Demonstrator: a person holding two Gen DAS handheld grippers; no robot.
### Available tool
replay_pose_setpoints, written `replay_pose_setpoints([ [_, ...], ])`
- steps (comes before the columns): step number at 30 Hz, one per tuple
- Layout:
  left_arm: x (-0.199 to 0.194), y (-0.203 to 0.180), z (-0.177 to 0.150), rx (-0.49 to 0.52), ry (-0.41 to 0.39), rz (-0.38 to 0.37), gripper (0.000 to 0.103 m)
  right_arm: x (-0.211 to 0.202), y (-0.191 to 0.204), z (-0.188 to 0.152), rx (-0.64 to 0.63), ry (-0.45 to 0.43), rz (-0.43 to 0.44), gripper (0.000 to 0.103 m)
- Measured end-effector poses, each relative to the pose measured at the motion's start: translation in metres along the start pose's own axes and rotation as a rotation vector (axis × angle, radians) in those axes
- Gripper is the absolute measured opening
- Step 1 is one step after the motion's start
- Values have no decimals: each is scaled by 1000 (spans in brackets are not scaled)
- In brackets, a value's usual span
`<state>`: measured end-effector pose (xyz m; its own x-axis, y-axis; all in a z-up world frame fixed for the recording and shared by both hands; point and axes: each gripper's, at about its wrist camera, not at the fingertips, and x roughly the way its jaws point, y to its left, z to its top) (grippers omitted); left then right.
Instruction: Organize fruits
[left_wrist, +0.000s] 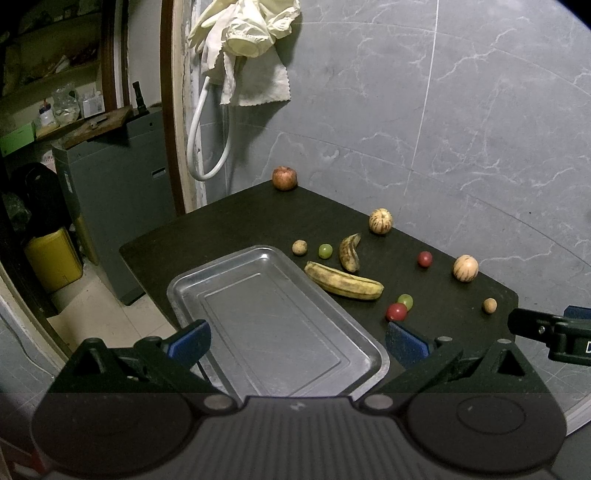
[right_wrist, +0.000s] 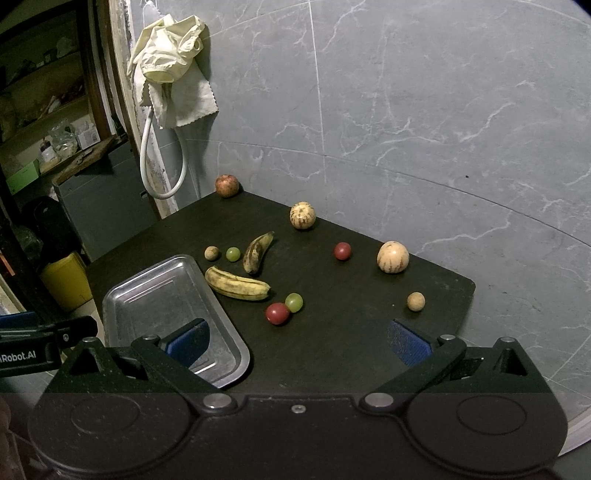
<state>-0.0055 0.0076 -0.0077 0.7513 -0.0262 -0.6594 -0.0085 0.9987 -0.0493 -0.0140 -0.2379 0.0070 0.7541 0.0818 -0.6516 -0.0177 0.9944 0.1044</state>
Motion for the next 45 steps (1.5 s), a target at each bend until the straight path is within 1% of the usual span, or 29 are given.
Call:
replay_pose_setpoints([
  [37, 5, -1, -1, -3, 6, -2, 103, 2, 3, 1, 0, 0, -2, 103],
  [42, 10, 3, -5, 2, 4, -17, 103, 2, 4, 1, 3, -4, -11, 103],
  [45, 12, 7, -5, 7, 3, -29, 103, 2, 13, 2, 5, -10, -24, 103],
])
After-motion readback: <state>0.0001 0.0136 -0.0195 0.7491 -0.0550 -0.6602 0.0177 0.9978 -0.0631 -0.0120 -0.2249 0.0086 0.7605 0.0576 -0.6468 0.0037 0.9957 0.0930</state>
